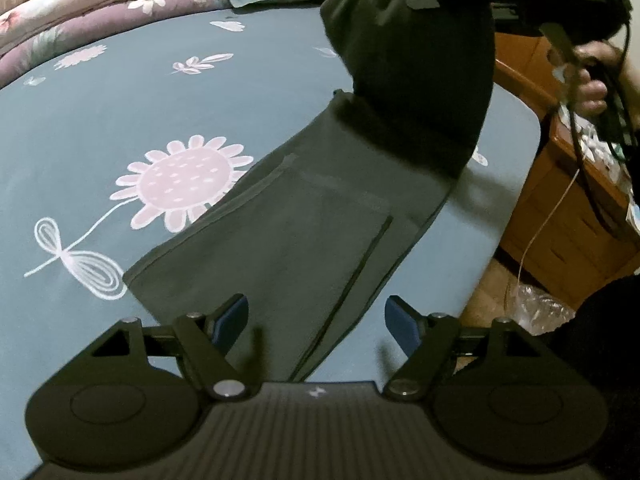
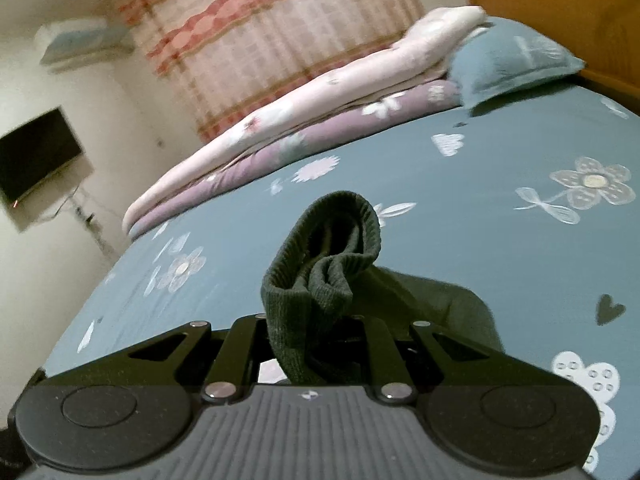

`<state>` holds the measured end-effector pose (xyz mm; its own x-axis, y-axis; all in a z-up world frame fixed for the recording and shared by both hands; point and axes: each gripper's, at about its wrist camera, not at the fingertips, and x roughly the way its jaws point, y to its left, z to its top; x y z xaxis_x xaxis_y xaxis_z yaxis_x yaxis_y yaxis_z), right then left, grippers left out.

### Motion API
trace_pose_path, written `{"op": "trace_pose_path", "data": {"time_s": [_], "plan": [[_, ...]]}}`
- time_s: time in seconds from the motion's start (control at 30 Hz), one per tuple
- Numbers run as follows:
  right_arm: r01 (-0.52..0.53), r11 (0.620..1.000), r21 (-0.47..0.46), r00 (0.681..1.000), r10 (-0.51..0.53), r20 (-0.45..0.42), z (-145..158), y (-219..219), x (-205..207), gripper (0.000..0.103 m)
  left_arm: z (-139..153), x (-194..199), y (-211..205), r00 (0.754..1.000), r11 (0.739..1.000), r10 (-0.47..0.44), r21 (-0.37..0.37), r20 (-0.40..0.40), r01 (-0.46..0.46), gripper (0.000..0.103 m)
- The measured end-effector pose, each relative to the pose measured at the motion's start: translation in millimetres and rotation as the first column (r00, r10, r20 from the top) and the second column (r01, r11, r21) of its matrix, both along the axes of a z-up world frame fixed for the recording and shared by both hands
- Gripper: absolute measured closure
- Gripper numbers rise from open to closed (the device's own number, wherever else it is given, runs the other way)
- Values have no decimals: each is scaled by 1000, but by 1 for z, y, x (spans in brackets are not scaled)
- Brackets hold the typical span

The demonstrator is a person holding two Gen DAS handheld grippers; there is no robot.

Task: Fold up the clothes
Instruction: 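Lift the waistband with the right tool and fold it over the legs, then lay the waistband onto the folded sweatpants and open the right tool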

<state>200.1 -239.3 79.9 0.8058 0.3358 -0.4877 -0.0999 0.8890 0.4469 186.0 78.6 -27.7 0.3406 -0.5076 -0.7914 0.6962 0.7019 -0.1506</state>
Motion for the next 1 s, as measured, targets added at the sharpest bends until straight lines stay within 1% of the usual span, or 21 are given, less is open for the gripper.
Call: {"op": "trace_pose_path", "data": {"time_s": [0.2, 0.3, 0.5, 0.7, 0.83, 0.93, 1.0], "plan": [[-118, 991, -60, 993, 116, -21, -2, 44, 10, 87, -3, -2, 13, 999, 999, 35, 1, -5, -35, 27], [-189, 979, -81, 982, 186, -33, -6, 66, 13, 87, -3, -4, 21, 998, 998, 57, -5, -5, -57, 27], [-323, 931, -169, 946, 317, -63, -14, 111, 12, 87, -6, -6, 38, 993, 993, 118, -24, -20, -118, 27], [-403, 864, -302, 915, 390, -103, -28, 146, 11, 87, -9, -9, 52, 985, 984, 171, -38, -33, -173, 27], [-439, 818, -371, 895, 435, -99, -23, 163, 9, 88, -8, -12, 60, 979, 978, 199, -49, -38, -201, 27], [-466, 764, -447, 876, 468, -113, -26, 179, 11, 87, -9, -13, 65, 973, 972, 225, -53, -41, -227, 27], [-487, 732, -477, 864, 485, -137, -35, 189, 13, 88, -9, -13, 69, 969, 967, 244, -58, -46, -246, 27]]}}
